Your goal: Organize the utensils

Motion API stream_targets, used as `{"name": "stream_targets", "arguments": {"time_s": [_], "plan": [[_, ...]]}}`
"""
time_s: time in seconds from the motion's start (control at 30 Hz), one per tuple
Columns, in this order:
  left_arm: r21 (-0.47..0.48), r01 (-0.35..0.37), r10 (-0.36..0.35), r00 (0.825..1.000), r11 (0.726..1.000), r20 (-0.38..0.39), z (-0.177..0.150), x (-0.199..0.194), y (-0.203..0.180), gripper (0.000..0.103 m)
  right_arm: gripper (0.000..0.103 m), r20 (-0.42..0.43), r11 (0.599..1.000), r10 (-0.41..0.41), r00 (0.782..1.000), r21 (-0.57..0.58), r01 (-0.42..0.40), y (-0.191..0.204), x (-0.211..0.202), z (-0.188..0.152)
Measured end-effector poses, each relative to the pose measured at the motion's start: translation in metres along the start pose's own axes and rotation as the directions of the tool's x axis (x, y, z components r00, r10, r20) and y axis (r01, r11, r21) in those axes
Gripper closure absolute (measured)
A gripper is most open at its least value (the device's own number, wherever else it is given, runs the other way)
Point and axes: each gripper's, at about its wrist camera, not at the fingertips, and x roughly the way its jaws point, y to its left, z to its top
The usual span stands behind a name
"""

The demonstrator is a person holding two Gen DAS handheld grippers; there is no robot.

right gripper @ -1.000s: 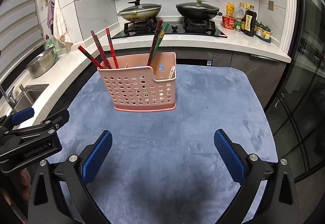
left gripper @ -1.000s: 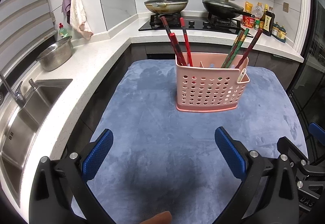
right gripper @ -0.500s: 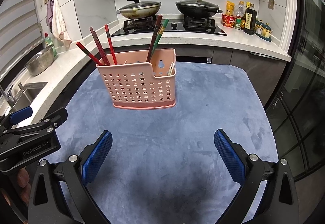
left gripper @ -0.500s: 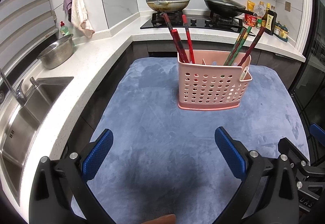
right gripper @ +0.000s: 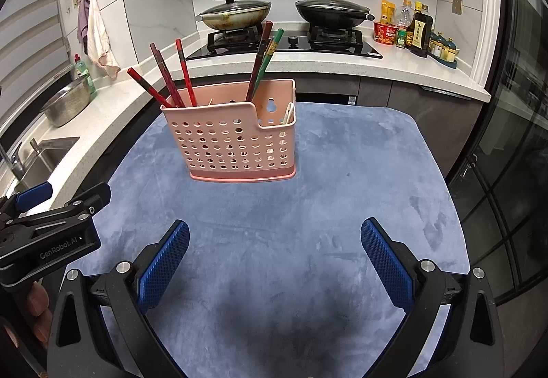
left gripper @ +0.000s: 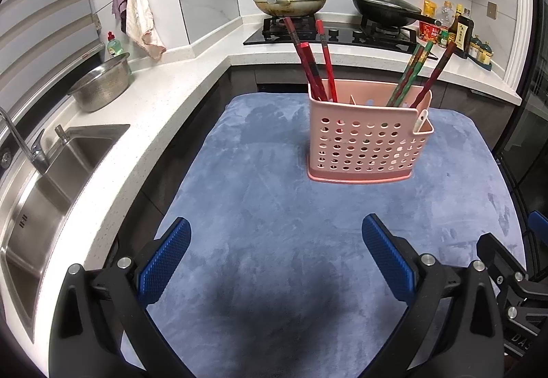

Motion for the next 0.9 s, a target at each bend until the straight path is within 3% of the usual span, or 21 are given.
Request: {"name": "stream_targets", "arguments": {"time_s": [0.9], "plan": [[0.01, 0.005, -0.005, 1.0, 1.0, -0.003, -0.001, -0.0003, -0.001, 0.007, 0.006, -0.004, 1.0, -0.006, 1.0, 0.006, 0.006, -0.0008, 0.0012, -0.0026]]}}
